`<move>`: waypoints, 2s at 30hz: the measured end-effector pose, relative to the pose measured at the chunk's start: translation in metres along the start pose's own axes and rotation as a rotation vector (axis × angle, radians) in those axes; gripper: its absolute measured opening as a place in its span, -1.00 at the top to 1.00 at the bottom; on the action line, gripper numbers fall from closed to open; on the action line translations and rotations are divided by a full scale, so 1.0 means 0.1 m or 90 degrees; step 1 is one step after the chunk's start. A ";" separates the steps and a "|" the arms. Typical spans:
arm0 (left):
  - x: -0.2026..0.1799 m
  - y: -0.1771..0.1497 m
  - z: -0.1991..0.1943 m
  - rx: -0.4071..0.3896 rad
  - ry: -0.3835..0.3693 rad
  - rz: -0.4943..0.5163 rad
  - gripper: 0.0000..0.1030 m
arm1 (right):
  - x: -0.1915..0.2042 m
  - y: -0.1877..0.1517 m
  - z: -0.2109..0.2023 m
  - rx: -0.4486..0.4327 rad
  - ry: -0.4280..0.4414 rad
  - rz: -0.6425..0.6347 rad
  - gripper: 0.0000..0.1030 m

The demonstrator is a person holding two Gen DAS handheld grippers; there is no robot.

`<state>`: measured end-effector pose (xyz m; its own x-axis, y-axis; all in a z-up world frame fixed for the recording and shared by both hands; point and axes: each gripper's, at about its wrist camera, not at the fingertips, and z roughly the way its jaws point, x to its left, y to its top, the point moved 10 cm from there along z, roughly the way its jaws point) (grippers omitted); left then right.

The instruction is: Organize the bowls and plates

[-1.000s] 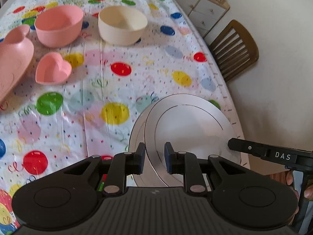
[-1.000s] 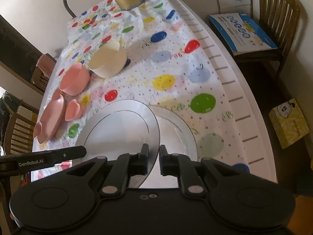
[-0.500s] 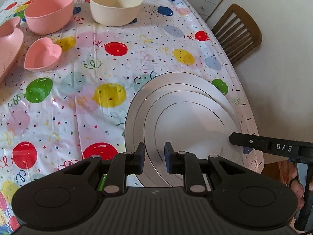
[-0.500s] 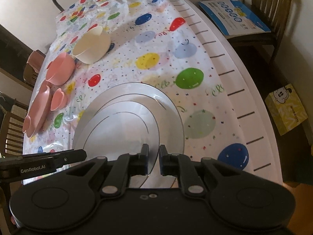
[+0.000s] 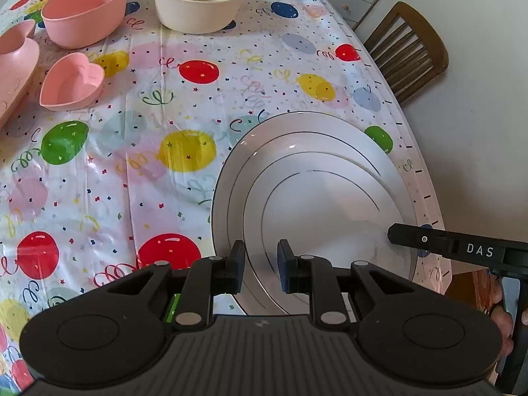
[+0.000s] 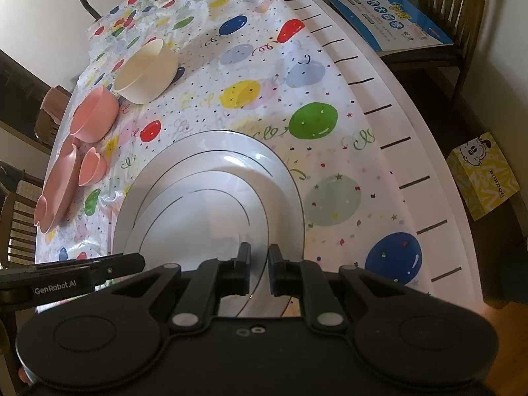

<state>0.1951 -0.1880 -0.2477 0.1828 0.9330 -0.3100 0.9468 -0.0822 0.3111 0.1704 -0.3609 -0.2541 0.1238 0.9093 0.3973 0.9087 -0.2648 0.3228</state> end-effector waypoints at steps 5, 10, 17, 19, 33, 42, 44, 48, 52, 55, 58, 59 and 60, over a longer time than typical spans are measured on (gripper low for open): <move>0.00 -0.01 0.02 0.004 -0.004 0.000 0.61 | -0.04 -0.01 0.02 0.001 -0.003 0.005 0.82; 0.01 0.01 0.04 0.003 -0.006 -0.004 0.61 | -0.05 0.00 0.05 -0.001 -0.002 0.012 0.82; 0.02 0.04 0.07 0.003 -0.008 -0.011 0.61 | -0.06 0.05 0.08 -0.005 0.001 0.016 0.81; 0.03 0.05 0.08 0.006 -0.010 -0.014 0.61 | -0.06 0.06 0.08 -0.003 0.004 0.016 0.79; 0.08 0.08 0.04 0.010 -0.016 -0.026 0.61 | -0.04 0.13 0.07 0.007 0.000 -0.004 0.69; 0.08 0.04 -0.08 0.003 -0.005 -0.018 0.61 | 0.01 0.15 -0.04 -0.001 -0.007 -0.027 0.59; 0.08 0.04 -0.14 -0.007 0.001 -0.013 0.61 | 0.07 0.16 -0.09 -0.007 -0.004 -0.039 0.57; 0.11 0.05 -0.28 -0.029 0.008 -0.006 0.61 | 0.24 0.16 -0.21 -0.026 0.002 -0.065 0.54; 0.11 0.06 -0.49 -0.063 0.011 0.004 0.61 | 0.48 0.15 -0.35 -0.053 0.004 -0.105 0.47; 0.12 0.06 -0.68 -0.096 0.019 0.019 0.61 | 0.68 0.14 -0.46 -0.080 0.000 -0.143 0.39; 0.15 0.08 -0.87 -0.131 0.034 0.024 0.60 | 0.91 0.14 -0.57 -0.107 0.006 -0.179 0.34; 0.18 0.08 -0.95 -0.142 0.036 0.023 0.60 | 0.99 0.14 -0.61 -0.116 0.007 -0.191 0.31; 0.20 0.09 -1.01 -0.152 0.038 0.020 0.59 | 1.06 0.14 -0.64 -0.124 0.010 -0.203 0.28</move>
<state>0.1808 -0.1345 -0.1603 0.1879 0.9512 -0.2449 0.8500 -0.0325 0.5258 0.1707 -0.2890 -0.1520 -0.1616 0.9512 0.2630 0.8075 -0.0258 0.5892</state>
